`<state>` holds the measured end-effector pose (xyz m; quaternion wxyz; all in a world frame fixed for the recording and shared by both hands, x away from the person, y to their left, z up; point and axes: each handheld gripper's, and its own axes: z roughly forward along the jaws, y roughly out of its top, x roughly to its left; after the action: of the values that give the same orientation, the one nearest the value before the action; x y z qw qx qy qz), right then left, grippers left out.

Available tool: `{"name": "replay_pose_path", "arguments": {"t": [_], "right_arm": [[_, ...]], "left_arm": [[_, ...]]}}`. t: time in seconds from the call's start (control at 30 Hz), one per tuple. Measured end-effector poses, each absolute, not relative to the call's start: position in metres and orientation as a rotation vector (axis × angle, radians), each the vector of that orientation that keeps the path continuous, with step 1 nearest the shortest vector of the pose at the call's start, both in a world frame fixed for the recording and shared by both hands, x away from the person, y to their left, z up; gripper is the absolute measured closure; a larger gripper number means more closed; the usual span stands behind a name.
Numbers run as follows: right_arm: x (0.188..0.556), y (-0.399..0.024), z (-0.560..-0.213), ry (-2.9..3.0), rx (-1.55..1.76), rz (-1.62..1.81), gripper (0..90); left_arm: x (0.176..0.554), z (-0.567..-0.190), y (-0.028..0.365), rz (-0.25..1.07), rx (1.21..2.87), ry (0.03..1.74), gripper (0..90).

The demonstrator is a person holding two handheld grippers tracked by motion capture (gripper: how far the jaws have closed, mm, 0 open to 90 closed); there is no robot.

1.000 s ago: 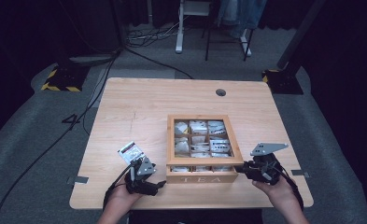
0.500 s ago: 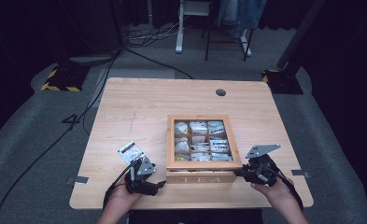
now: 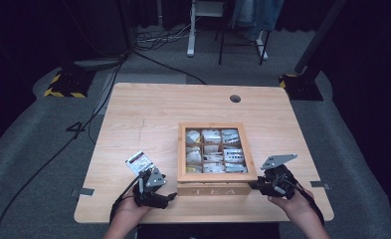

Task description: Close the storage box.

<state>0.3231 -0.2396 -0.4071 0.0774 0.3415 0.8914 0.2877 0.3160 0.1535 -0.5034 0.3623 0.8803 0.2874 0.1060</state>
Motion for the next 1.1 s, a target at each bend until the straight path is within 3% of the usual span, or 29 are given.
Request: {"name": "replay_pose_path", "arguments": {"t": [0.53, 0.63, 0.67, 1.1], "right_arm": [[0.324, -0.239, -0.407, 2.689, 1.045, 0.835, 55.9], [0.324, -0.238, -0.408, 2.695, 1.037, 0.833, 51.0], [0.325, -0.238, -0.409, 2.690, 1.054, 0.846, 44.8], [0.330, -0.250, -0.398, 2.580, 1.043, 1.044, 42.0]], "left_arm": [[0.316, -0.503, 0.154, 0.273, 2.267, 0.739, 23.7], [0.316, -0.503, 0.154, 0.273, 2.267, 0.739, 23.7], [0.316, -0.503, 0.154, 0.272, 2.267, 0.740, 23.7], [0.316, -0.503, 0.154, 0.271, 2.270, 0.735, 23.6]]}}
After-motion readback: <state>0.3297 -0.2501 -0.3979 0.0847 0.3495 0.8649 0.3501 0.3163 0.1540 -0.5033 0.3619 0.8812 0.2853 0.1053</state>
